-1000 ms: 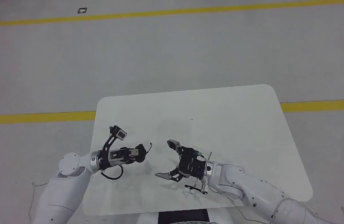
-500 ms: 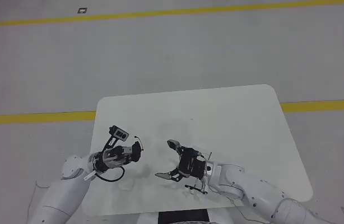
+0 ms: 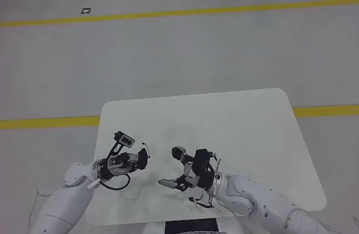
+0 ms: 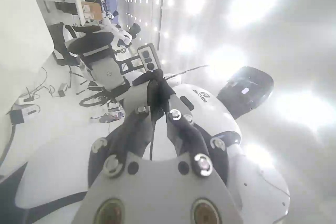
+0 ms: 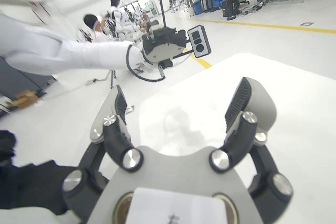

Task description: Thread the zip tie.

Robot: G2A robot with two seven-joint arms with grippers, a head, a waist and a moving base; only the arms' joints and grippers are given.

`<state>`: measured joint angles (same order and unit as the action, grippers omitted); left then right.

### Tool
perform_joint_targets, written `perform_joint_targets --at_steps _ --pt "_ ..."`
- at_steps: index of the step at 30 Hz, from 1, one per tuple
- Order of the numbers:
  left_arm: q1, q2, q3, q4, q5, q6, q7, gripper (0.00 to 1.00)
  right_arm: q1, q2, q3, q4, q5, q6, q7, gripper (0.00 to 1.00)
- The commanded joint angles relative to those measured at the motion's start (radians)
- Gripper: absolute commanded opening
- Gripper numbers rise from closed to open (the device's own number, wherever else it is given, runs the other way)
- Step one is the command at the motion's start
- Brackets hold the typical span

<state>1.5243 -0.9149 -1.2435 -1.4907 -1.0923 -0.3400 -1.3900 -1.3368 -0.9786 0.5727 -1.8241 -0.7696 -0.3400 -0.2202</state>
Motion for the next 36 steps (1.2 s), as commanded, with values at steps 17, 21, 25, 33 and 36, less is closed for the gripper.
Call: perform_joint_targets --at_steps 17,21,25,33,36 --pt "0.000 0.000 0.000 0.000 0.000 0.000 0.000 0.00 0.071 0.031 -0.038 0.010 -0.517 0.116 -0.151 1.00" --pt "0.000 0.000 0.000 0.000 0.000 0.000 0.000 0.00 0.066 0.031 -0.038 0.002 -0.538 0.124 -0.155 1.00" --pt "0.000 0.000 0.000 0.000 0.000 0.000 0.000 0.00 0.066 0.031 -0.038 0.002 -0.538 0.124 -0.155 1.00" --pt "0.008 -0.010 0.020 -0.024 -0.057 0.035 0.052 0.00 0.047 0.025 -0.023 -0.034 -0.682 0.216 -0.141 1.00" --pt "0.004 -0.016 0.032 -0.024 -0.102 0.075 0.068 0.00 0.033 0.023 -0.017 -0.050 -0.753 0.256 -0.114 1.00"
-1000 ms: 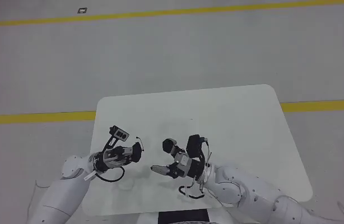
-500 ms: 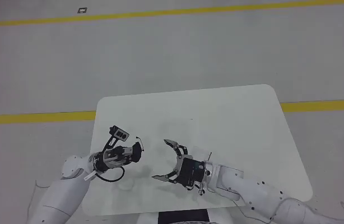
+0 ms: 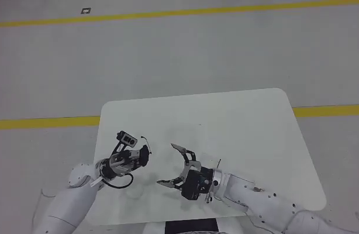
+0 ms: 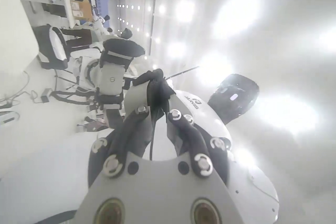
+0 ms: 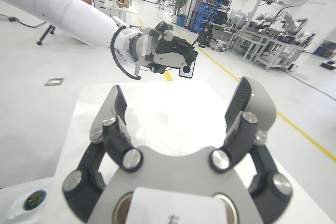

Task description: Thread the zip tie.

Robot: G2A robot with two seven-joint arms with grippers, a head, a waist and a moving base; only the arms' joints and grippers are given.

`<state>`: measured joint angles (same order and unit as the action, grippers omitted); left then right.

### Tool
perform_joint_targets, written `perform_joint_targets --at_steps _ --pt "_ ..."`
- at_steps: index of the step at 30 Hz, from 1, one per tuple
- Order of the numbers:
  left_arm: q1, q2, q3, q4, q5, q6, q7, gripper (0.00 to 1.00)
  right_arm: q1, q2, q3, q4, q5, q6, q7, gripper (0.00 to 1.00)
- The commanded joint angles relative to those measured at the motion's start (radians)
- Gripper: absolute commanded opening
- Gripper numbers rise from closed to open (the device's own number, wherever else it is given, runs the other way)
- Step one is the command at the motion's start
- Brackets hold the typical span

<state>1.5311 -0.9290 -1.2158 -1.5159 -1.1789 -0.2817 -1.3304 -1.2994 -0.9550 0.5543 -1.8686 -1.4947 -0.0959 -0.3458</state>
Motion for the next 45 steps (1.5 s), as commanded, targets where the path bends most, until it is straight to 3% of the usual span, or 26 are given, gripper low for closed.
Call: perform_joint_targets --at_steps 1,9,18,25,36,45 --pt "-0.005 -0.003 0.006 0.003 -0.018 0.027 0.017 0.00 -0.008 -0.002 0.003 -0.009 -0.047 0.021 0.022 1.00" --pt "-0.015 -0.014 0.011 0.003 -0.052 0.067 0.059 0.00 0.010 -0.004 -0.003 -0.031 -0.075 0.119 0.087 1.00" --pt "-0.018 -0.024 0.023 0.006 -0.056 0.086 0.023 0.00 0.027 -0.002 -0.029 -0.028 -0.075 0.227 0.059 1.00" --pt "-0.043 -0.037 0.039 0.009 -0.069 0.076 0.017 0.00 0.027 -0.002 -0.029 -0.028 -0.075 0.227 0.059 1.00" --pt "-0.119 -0.066 0.087 0.016 -0.090 0.077 0.031 0.00 0.027 -0.002 -0.029 -0.028 -0.075 0.227 0.059 1.00" --pt "-0.130 -0.070 0.089 0.018 -0.080 0.081 0.028 0.00 0.027 -0.002 -0.029 -0.028 -0.075 0.227 0.059 1.00"
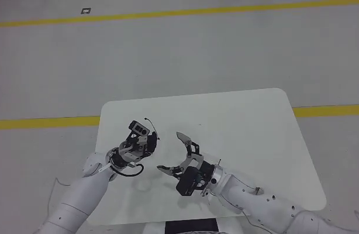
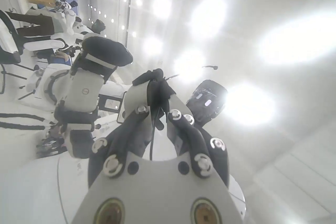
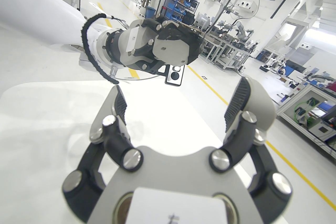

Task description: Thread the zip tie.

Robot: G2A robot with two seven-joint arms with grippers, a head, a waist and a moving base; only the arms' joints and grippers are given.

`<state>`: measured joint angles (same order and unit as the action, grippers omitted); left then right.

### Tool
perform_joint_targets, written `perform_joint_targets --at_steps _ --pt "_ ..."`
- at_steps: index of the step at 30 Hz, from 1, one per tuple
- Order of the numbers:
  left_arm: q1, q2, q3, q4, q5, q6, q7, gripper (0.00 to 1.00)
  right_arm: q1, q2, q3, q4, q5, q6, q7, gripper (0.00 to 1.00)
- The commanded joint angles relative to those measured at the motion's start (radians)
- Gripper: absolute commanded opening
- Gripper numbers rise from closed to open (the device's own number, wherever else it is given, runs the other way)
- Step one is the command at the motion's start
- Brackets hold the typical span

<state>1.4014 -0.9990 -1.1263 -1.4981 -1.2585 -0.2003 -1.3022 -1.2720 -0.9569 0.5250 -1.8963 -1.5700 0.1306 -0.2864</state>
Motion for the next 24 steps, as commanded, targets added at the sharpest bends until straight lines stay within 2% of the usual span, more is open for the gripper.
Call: perform_joint_targets --at_steps 1,7,12,19,24 --pt "0.000 0.000 0.000 0.000 0.000 0.000 0.000 0.00 0.000 0.000 0.000 0.000 0.000 0.000 0.000 1.00" --pt "0.000 0.000 0.000 0.000 0.000 0.000 0.000 0.00 -0.001 -0.001 0.002 -0.001 0.000 -0.004 0.006 1.00" --pt "0.000 0.000 0.000 0.000 0.000 0.000 0.000 0.00 0.028 -0.009 -0.001 -0.005 0.000 -0.016 0.036 1.00" --pt "0.000 0.000 0.000 0.000 0.000 0.000 0.000 0.00 0.056 -0.019 -0.010 0.010 0.000 0.013 0.042 1.00" --pt "0.000 0.000 0.000 0.000 0.000 0.000 0.000 0.00 0.063 -0.015 -0.010 0.013 0.000 0.050 0.029 1.00"
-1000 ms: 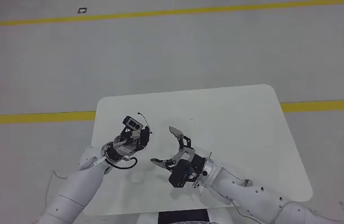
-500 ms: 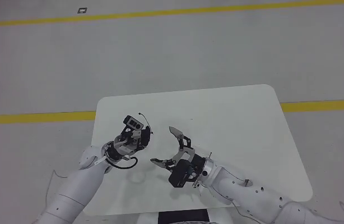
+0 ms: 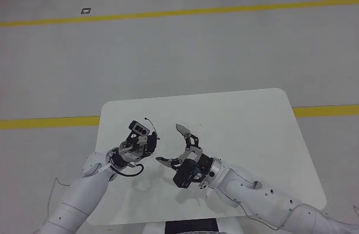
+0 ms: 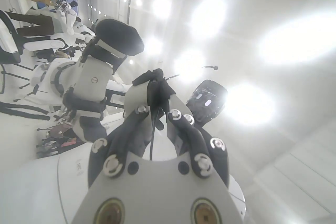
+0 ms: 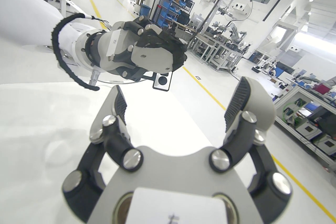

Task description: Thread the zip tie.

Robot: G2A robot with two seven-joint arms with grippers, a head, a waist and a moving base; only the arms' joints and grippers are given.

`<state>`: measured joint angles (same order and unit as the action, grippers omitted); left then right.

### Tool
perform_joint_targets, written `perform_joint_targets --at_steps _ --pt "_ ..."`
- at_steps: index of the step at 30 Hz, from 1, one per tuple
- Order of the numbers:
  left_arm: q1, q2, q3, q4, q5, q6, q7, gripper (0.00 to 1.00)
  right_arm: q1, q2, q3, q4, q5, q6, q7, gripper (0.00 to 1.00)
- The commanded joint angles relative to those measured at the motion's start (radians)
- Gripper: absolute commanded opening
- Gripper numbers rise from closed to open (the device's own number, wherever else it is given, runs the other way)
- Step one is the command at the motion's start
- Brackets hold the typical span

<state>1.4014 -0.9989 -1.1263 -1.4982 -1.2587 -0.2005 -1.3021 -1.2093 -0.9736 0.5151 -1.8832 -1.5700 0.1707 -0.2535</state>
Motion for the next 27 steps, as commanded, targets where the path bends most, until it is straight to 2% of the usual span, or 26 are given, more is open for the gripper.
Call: perform_joint_targets --at_steps 1,3,14,21,22,24,27 --pt "0.000 0.000 0.000 0.000 0.000 0.000 0.000 0.00 0.002 0.004 0.000 0.000 0.000 0.020 -0.008 1.00" --pt "0.000 0.000 0.000 0.000 0.000 0.000 0.000 0.00 0.011 0.010 -0.007 -0.003 0.000 0.038 -0.035 1.00" --pt "0.000 0.000 0.000 0.000 0.000 0.000 0.000 0.00 0.008 0.009 -0.003 -0.003 0.000 0.033 -0.033 1.00" --pt "0.000 0.000 0.000 0.000 0.000 0.000 0.000 0.00 -0.018 0.008 0.018 -0.001 0.000 0.107 -0.102 1.00" --pt "0.000 0.000 0.000 0.000 0.000 0.000 0.000 0.00 -0.021 0.010 0.016 -0.001 0.000 0.113 -0.111 0.90" --pt "0.000 0.000 0.000 0.000 0.000 0.000 0.000 0.00 -0.025 0.012 0.013 0.000 0.000 0.119 -0.122 0.51" --pt "0.000 0.000 0.000 0.000 0.000 0.000 0.000 0.00 -0.025 0.012 0.004 0.002 0.000 0.126 -0.130 0.44"
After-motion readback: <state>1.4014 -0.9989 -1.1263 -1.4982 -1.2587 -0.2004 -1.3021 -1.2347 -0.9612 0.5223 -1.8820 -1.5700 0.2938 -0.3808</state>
